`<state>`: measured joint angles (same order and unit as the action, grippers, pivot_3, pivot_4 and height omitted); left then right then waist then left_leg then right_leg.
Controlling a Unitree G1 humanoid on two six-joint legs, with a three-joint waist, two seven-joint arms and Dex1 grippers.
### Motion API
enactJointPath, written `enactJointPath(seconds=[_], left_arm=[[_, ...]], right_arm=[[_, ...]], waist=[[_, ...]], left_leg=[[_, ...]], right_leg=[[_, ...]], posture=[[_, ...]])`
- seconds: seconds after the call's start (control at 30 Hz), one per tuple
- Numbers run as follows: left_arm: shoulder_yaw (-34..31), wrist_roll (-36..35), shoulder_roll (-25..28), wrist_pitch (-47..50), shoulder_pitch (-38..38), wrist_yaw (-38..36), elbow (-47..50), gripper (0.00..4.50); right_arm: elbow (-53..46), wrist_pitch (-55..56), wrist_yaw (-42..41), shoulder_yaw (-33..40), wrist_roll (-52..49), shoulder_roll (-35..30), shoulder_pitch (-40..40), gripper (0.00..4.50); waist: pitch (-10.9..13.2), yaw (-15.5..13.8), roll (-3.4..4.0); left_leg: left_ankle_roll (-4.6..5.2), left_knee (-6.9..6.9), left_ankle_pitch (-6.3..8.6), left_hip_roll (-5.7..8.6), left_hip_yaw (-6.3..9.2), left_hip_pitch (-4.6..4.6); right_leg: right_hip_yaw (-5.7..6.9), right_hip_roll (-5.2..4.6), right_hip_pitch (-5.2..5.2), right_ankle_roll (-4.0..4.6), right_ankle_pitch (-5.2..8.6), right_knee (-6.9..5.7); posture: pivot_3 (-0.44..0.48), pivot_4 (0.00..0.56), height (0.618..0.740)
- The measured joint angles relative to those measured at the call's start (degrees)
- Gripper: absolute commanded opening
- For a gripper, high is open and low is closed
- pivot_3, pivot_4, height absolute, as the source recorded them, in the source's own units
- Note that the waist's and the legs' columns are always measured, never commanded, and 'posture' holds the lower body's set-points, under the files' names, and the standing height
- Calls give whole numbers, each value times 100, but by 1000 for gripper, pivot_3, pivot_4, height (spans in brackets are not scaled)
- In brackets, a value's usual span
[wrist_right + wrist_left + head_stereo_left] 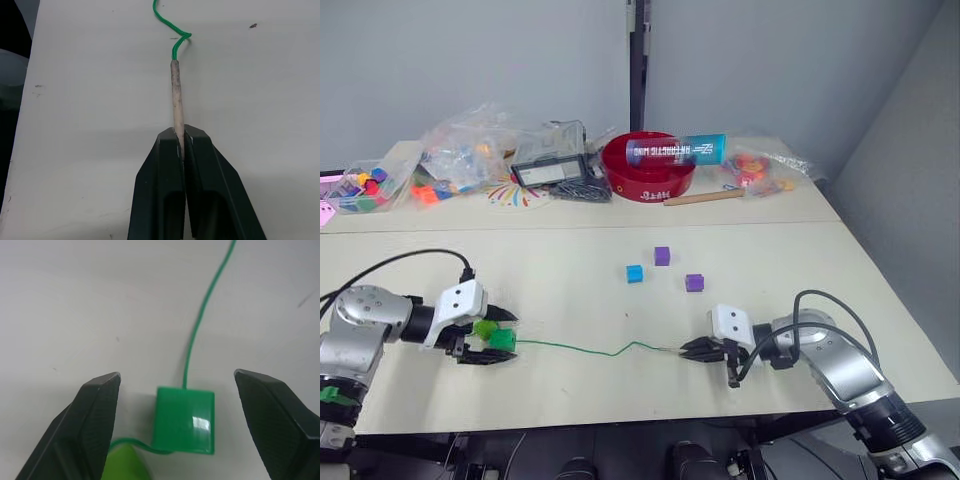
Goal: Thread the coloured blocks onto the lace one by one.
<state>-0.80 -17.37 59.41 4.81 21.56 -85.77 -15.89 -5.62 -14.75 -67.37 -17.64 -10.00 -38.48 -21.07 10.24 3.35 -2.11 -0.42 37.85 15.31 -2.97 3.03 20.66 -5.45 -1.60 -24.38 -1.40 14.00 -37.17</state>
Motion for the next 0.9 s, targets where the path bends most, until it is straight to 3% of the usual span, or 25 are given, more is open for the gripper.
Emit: enactJointPath(seconds=[0.13,0.3,0.53,0.77,0.9], left_arm=[[-34,-378,-213,837,-5,213,1227,3757],[521,-382,-1355,1184,-355,1007,2069,3757],[1366,387,-2464,632,-264,1832,2030,3757],[1563,734,-2605,384,-109,1984,1791,3757],[1612,824,-2638,386,-108,1992,1743,2625]], right_arm=[[-1,-82,47,-160,71,215,-137,0],[46,-179,167,-382,208,489,-262,0],[62,-221,173,-485,330,565,-305,0],[68,-233,170,-497,422,566,-359,0],[53,-284,178,-495,421,566,-359,0]], waist=[[0,-3,4],[1,2,4],[1,-70,4],[1,-72,4],[1,-73,4]], left_leg=[[0,0,0,0,-1,-2],[-1,2,0,1,2,-1],[-1,5,0,6,2,-2],[0,5,-1,6,3,-5],[0,5,-1,6,3,-6]], right_leg=[[-2,-1,1,-1,0,-1],[-1,0,1,2,-2,-3],[-4,-3,3,1,-5,0],[-4,-3,6,1,-6,-1],[-3,-3,7,1,-6,-1]], posture=[[0,150,731],[0,150,731],[0,150,731],[0,150,731],[0,150,731]])
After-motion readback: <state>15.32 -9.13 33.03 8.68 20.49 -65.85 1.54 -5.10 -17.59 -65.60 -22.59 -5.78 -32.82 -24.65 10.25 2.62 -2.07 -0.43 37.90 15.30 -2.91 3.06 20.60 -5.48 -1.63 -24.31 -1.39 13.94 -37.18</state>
